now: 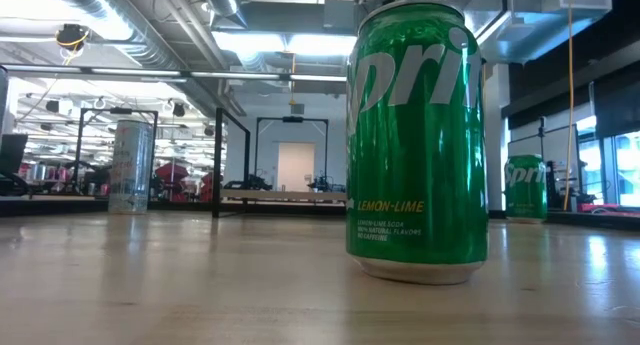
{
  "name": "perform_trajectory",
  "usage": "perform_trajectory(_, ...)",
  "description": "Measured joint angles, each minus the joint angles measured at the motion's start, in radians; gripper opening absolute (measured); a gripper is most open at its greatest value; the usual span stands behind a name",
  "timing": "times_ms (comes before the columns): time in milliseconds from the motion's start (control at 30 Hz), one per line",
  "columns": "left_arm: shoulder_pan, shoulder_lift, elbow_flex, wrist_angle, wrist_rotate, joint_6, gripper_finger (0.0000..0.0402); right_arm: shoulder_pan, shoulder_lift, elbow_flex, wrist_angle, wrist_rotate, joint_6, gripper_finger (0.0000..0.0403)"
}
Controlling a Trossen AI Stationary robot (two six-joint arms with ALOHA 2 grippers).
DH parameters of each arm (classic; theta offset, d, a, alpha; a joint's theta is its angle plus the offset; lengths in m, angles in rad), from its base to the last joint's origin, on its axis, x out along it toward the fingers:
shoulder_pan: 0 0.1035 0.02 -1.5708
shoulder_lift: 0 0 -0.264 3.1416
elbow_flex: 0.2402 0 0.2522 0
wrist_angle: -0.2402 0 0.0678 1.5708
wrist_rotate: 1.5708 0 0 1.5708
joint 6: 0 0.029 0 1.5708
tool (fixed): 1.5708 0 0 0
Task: Place canned beverage on shelf
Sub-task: Put the red soda on the shelf aligned with the other red soda can
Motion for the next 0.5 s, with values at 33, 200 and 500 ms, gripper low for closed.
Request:
perform_trajectory(33,0.000,0.000,0.000,0.000,0.001,0.000,0.0298,0.028,0.007,-0.005,0.005,-0.009,0.022,0.0358)
perform_trajectory(200,0.000,0.000,0.000,0.000,0.001,0.000,0.0298,0.151,0.035,-0.027,0.038,-0.016,0.077,0.0358)
perform_trajectory(500,0.000,0.000,0.000,0.000,0.001,0.000,0.0298,0.281,0.111,-0.037,0.126,-0.032,0.068,0.0358)
